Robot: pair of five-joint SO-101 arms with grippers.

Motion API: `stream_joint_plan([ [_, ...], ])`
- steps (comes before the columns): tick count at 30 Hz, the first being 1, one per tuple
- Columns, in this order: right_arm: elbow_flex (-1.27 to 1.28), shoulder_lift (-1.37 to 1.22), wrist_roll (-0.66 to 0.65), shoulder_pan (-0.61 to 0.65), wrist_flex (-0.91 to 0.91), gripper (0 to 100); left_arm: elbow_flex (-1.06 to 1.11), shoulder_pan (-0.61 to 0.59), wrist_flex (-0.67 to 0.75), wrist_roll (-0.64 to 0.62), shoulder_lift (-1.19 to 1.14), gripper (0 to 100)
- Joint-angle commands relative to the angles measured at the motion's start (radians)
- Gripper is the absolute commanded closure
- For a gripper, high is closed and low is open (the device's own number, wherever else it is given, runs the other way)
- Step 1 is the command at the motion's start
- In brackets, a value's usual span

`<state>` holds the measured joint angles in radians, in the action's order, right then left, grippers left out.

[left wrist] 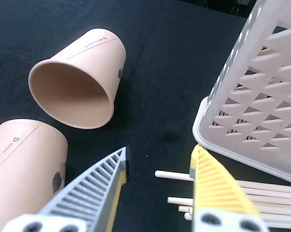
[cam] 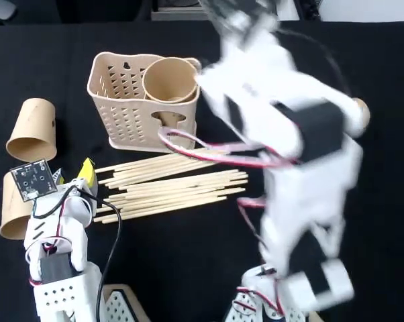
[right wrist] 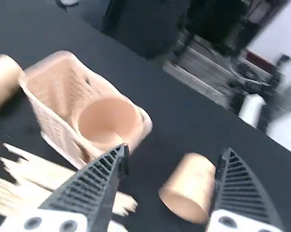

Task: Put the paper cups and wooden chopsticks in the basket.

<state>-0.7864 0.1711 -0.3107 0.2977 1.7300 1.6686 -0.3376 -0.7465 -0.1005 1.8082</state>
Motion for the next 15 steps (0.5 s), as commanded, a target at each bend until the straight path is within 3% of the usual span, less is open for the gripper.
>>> stream_joint_plan([
  [1, 0.371, 0.229, -0.149, -0.206, -0.018, 70.5, -0.002, -0.004, 0.003, 0.009, 0.008, 78],
  [6, 0.897, 0.346, -0.422, -0.516, -0.281, 70.5, -0.002, -0.001, 0.003, 0.009, 0.008, 78],
  [9, 1.176, 0.364, -0.598, -0.626, -0.482, 70.5, -0.002, -0.001, 0.003, 0.009, 0.008, 78],
  [15, 1.531, 0.397, -0.66, -0.727, -0.859, 70.5, -0.002, -0.001, 0.003, 0.009, 0.008, 78],
])
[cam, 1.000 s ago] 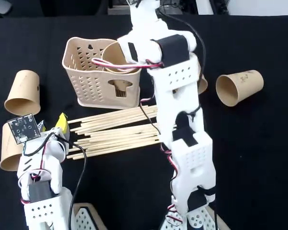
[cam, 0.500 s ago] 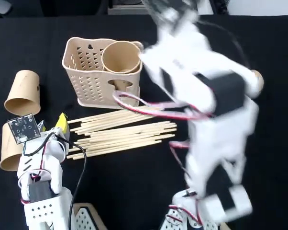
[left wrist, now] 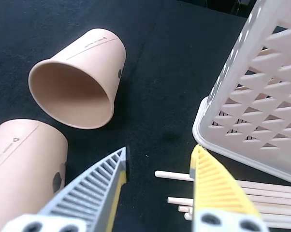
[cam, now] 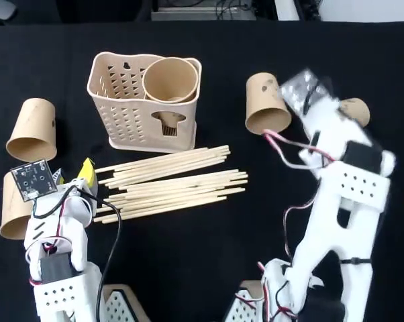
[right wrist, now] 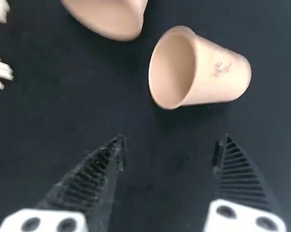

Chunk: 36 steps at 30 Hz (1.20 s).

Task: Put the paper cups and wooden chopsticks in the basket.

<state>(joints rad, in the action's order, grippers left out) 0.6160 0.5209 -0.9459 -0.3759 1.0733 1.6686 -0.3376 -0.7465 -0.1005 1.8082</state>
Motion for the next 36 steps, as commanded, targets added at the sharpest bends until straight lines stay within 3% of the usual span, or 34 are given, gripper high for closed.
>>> stream_joint_plan([
  [1, 0.179, 0.056, -0.025, -0.064, -0.267, 70.5, -0.002, -0.001, 0.003, 0.009, 0.008, 78],
  [11, 0.575, 0.122, -0.023, -0.129, -0.853, 70.5, -0.002, 0.001, 0.003, 0.009, 0.008, 78],
  [15, 0.641, 0.122, -0.02, -0.129, -1.008, 70.5, -0.002, 0.001, 0.003, 0.009, 0.008, 78],
  [24, 0.581, 0.099, 0.103, -0.069, -1.031, 70.5, -0.002, 0.001, -0.003, 0.009, 0.008, 78],
  [36, 0.18, -0.444, 0.129, -0.152, -1.037, 71.1, -0.002, -0.001, -0.017, 0.009, 0.008, 78],
])
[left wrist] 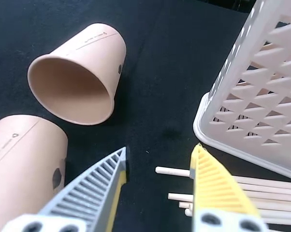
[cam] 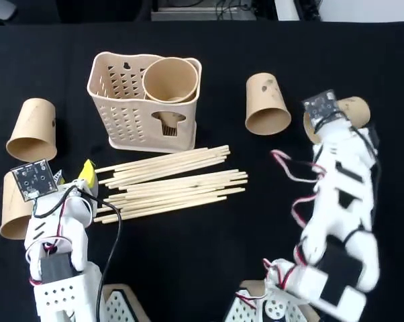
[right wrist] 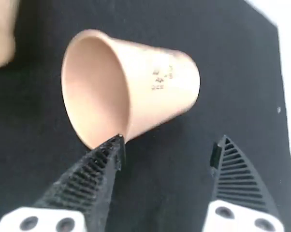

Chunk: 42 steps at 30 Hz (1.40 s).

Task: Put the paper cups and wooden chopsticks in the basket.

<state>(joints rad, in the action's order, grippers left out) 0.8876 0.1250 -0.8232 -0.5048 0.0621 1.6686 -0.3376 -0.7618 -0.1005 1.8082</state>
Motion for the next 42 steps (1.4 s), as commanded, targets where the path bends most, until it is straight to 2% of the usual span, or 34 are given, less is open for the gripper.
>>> stream_joint_plan([
  [1, -0.094, -0.054, 0.006, -0.023, -0.029, 73.2, -0.002, -0.001, -0.002, 0.009, 0.008, 78],
  [3, -0.088, -0.054, 0.012, -0.02, -0.066, 82.4, -0.002, -0.001, -0.002, 0.009, 0.008, 78],
  [5, -0.068, -0.042, 0.021, -0.02, -0.114, 97.6, -0.002, -0.001, -0.002, 0.009, 0.008, 78],
  [6, -0.051, -0.028, 0.035, -0.02, -0.138, 98.8, -0.002, -0.001, -0.002, 0.009, 0.008, 78],
  [8, -0.013, 0.01, 0.057, -0.026, -0.166, 94.8, -0.002, -0.001, -0.002, 0.009, 0.008, 78],
  [10, 0.025, 0.061, 0.058, -0.026, -0.173, 98.6, -0.002, -0.001, -0.002, 0.009, 0.008, 78],
  [14, 0.108, 0.2, 0.06, -0.028, -0.157, 98.7, -0.002, -0.002, -0.002, 0.011, 0.008, 78],
  [18, 0.111, 0.386, 0.063, -0.028, 0.064, 98.7, -0.002, -0.002, -0.002, 0.011, 0.008, 78],
  [22, 0.021, 0.561, 0.144, -0.028, 0.333, 98.7, -0.002, -0.004, -0.002, 0.011, 0.008, 78],
  [26, -0.01, 0.613, 0.144, 0.028, 0.434, 98.3, -0.004, -0.007, -0.003, 0.011, 0.008, 78],
  [27, 0.004, 0.608, 0.144, 0.046, 0.433, 97.1, -0.004, -0.007, -0.005, 0.011, 0.008, 78],
  [29, 0.035, 0.591, 0.144, 0.071, 0.405, 88.5, -0.004, -0.007, -0.005, 0.011, 0.008, 78],
  [32, 0.091, 0.533, 0.144, 0.071, 0.213, 74.6, -0.004, -0.007, -0.003, 0.011, 0.008, 78],
  [34, 0.11, 0.461, 0.117, 0.063, 0.092, 72.9, -0.004, -0.008, -0.003, 0.009, 0.008, 78],
  [36, 0.079, 0.364, 0.063, 0.063, 0.089, 72.9, -0.004, -0.007, -0.002, 0.009, 0.008, 78],
  [39, 0.019, 0.202, 0.061, 0.054, 0.06, 72.7, -0.002, -0.002, -0.002, 0.009, 0.008, 78],
  [42, -0.035, 0.056, 0.074, 0.049, -0.049, 72.7, -0.002, -0.002, -0.002, 0.009, 0.008, 78],
])
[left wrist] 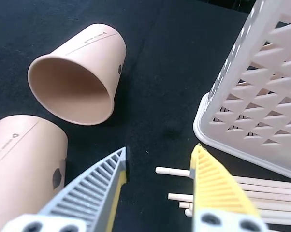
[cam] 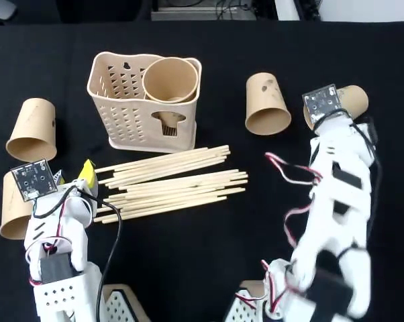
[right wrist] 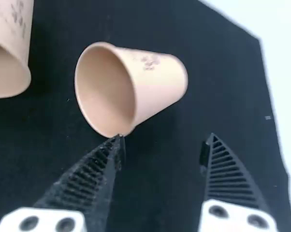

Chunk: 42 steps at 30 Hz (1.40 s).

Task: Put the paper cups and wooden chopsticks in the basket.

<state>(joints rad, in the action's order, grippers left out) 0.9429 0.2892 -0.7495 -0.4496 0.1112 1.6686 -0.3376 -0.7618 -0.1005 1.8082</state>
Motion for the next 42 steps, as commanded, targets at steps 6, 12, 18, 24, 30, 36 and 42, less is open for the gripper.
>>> stream_joint_plan([
  [6, -0.188, -0.328, 0.002, -0.012, -0.292, 74.0, -0.002, -0.001, -0.002, 0.009, 0.008, 78],
  [12, -0.226, -0.383, -0.002, -0.021, -0.35, 97.5, -0.002, -0.001, -0.002, 0.009, 0.008, 78],
  [18, -0.185, -0.309, -0.002, -0.071, -0.348, 98.7, -0.002, -0.001, -0.002, 0.009, 0.008, 78],
  [24, -0.165, -0.074, 0.002, -0.106, -0.077, 98.7, -0.002, -0.001, 0.0, 0.009, 0.008, 78],
  [30, -0.346, 0.262, 0.175, -0.104, 0.465, 98.7, -0.002, -0.001, 0.0, 0.011, 0.008, 78],
  [36, -0.711, 0.45, 0.35, -0.006, 0.987, 98.7, -0.002, -0.001, 0.0, 0.011, 0.008, 78],
  [42, -1.052, 0.414, 0.491, 0.161, 1.287, 98.7, -0.002, -0.005, 0.0, 0.011, 0.008, 78],
])
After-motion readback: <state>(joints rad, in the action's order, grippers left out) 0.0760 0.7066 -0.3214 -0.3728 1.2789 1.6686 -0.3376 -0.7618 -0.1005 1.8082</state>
